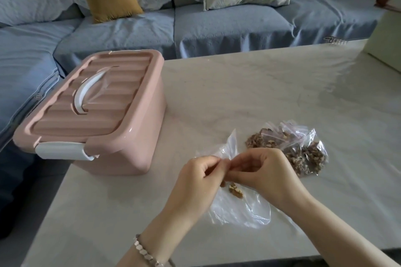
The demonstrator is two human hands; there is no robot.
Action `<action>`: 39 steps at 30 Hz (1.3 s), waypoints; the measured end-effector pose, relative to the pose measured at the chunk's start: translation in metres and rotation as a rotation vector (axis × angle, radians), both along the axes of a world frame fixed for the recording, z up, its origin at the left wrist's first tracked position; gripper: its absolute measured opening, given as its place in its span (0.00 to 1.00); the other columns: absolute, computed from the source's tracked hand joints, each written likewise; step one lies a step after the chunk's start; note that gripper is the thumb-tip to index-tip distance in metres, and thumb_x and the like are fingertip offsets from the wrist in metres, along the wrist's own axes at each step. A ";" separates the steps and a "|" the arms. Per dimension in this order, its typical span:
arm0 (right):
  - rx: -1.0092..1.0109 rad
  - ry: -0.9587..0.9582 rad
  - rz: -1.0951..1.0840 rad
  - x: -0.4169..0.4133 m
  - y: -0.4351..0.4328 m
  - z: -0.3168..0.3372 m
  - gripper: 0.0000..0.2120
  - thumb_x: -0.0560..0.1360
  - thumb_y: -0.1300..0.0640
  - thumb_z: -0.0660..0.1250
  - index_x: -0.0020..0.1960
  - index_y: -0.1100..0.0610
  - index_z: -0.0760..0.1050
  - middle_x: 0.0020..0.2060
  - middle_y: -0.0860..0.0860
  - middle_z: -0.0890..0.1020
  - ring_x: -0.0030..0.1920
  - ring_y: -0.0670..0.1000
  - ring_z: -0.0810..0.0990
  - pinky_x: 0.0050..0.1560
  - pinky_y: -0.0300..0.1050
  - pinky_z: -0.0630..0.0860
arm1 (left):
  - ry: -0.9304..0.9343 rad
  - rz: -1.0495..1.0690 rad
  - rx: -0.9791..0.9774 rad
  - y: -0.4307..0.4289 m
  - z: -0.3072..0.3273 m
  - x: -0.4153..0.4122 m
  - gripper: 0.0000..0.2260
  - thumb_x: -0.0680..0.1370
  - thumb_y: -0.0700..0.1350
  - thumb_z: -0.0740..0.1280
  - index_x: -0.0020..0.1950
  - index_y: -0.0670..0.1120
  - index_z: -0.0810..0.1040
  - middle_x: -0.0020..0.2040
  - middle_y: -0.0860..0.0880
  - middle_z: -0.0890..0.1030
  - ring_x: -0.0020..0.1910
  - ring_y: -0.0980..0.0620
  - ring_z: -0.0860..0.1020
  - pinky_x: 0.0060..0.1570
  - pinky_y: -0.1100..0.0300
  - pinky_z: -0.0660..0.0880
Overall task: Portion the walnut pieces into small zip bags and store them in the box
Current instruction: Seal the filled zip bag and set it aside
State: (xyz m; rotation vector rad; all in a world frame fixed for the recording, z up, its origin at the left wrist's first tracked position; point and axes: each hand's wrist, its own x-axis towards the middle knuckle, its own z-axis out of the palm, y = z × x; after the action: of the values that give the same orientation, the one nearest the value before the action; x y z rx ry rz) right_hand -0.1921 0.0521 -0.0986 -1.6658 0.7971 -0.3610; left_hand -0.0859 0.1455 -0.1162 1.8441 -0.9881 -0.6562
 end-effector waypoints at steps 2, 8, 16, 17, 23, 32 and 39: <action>0.004 0.028 0.005 -0.001 -0.003 -0.002 0.06 0.62 0.61 0.78 0.37 0.57 0.82 0.31 0.51 0.85 0.35 0.53 0.84 0.43 0.50 0.80 | 0.054 -0.057 0.024 0.002 0.002 0.004 0.14 0.79 0.47 0.62 0.37 0.42 0.80 0.31 0.47 0.80 0.29 0.57 0.71 0.33 0.58 0.69; 0.178 0.034 0.211 -0.007 -0.010 0.003 0.03 0.69 0.62 0.72 0.41 0.56 0.84 0.36 0.53 0.85 0.39 0.58 0.81 0.47 0.47 0.79 | 0.085 -0.212 -0.017 0.008 -0.001 0.015 0.15 0.79 0.44 0.62 0.33 0.49 0.77 0.29 0.55 0.77 0.29 0.60 0.72 0.33 0.70 0.67; 0.500 -0.092 0.061 -0.001 -0.010 -0.006 0.09 0.66 0.64 0.69 0.43 0.69 0.80 0.39 0.69 0.79 0.42 0.61 0.76 0.48 0.53 0.71 | 0.271 -0.190 -0.198 0.006 -0.005 0.010 0.13 0.76 0.44 0.60 0.32 0.45 0.73 0.29 0.54 0.75 0.31 0.58 0.72 0.35 0.69 0.67; 0.563 -0.106 0.064 0.000 -0.010 -0.006 0.11 0.64 0.63 0.69 0.42 0.69 0.79 0.38 0.67 0.80 0.42 0.61 0.77 0.48 0.52 0.72 | 0.298 -0.179 -0.211 0.006 -0.005 0.010 0.13 0.76 0.45 0.60 0.31 0.45 0.73 0.29 0.54 0.75 0.31 0.57 0.72 0.34 0.68 0.67; 0.447 -0.053 -0.016 0.004 -0.009 -0.002 0.02 0.69 0.65 0.69 0.39 0.63 0.80 0.30 0.54 0.80 0.30 0.48 0.77 0.37 0.39 0.77 | 0.393 -0.061 -0.132 0.010 -0.002 0.010 0.17 0.76 0.44 0.63 0.26 0.48 0.74 0.25 0.52 0.75 0.27 0.57 0.71 0.32 0.69 0.67; -0.347 -0.010 -0.081 0.004 -0.001 -0.013 0.12 0.69 0.66 0.69 0.37 0.50 0.74 0.31 0.45 0.76 0.30 0.43 0.73 0.32 0.32 0.72 | -0.318 0.022 0.016 0.014 0.001 0.019 0.18 0.62 0.66 0.68 0.48 0.63 0.71 0.48 0.66 0.76 0.49 0.68 0.73 0.44 0.76 0.66; -0.163 -0.012 0.059 0.002 0.001 -0.002 0.15 0.69 0.66 0.70 0.32 0.46 0.79 0.30 0.50 0.82 0.32 0.50 0.79 0.39 0.45 0.77 | -0.307 -0.098 -0.052 0.013 -0.009 0.006 0.26 0.62 0.62 0.73 0.53 0.68 0.62 0.51 0.70 0.70 0.56 0.71 0.67 0.53 0.79 0.62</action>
State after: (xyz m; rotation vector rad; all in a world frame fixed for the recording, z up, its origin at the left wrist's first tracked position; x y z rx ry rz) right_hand -0.1905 0.0531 -0.1004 -1.8333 0.7233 -0.4032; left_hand -0.0804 0.1590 -0.1249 1.8944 -1.2891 -0.4066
